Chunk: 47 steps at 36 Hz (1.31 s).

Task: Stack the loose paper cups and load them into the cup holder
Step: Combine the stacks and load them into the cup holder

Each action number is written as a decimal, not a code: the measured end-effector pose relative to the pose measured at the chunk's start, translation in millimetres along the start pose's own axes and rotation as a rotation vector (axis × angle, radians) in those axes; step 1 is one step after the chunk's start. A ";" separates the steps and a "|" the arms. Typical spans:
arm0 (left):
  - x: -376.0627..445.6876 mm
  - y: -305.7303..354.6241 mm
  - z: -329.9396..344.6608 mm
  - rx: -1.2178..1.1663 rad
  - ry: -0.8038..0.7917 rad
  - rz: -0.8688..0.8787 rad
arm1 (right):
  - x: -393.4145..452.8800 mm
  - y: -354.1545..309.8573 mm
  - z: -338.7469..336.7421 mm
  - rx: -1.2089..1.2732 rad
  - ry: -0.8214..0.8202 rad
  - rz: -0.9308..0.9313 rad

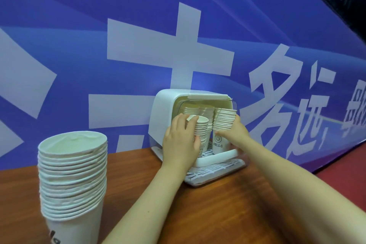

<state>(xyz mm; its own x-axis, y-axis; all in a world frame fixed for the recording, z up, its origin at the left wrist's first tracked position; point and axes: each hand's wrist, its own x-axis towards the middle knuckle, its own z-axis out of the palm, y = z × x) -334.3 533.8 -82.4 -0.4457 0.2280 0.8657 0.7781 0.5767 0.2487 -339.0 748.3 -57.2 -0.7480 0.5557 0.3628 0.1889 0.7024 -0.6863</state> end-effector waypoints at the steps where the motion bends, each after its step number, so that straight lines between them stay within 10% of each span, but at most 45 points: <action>1: 0.2 0.1 -0.1 -0.001 -0.006 -0.001 | 0.0 0.9 0.9 0.023 0.022 -0.009; 29: 10.1 30.0 -21.4 -0.147 0.072 -0.110 | -52.4 3.5 -5.8 0.129 0.243 -0.086; 41: 7.6 87.7 -177.5 0.002 0.093 0.197 | -160.4 -74.3 -69.0 0.310 0.027 -0.308; 47: -17.3 51.4 -273.1 -0.039 0.128 -0.029 | -206.1 -105.9 -59.6 0.394 -0.163 -0.325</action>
<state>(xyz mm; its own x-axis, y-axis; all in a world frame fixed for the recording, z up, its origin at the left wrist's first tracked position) -165.7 345.3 34.1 -0.4100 0.1079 0.9057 0.7835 0.5500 0.2892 -166.9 585.9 -21.8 -0.8233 0.2389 0.5149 -0.2988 0.5889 -0.7510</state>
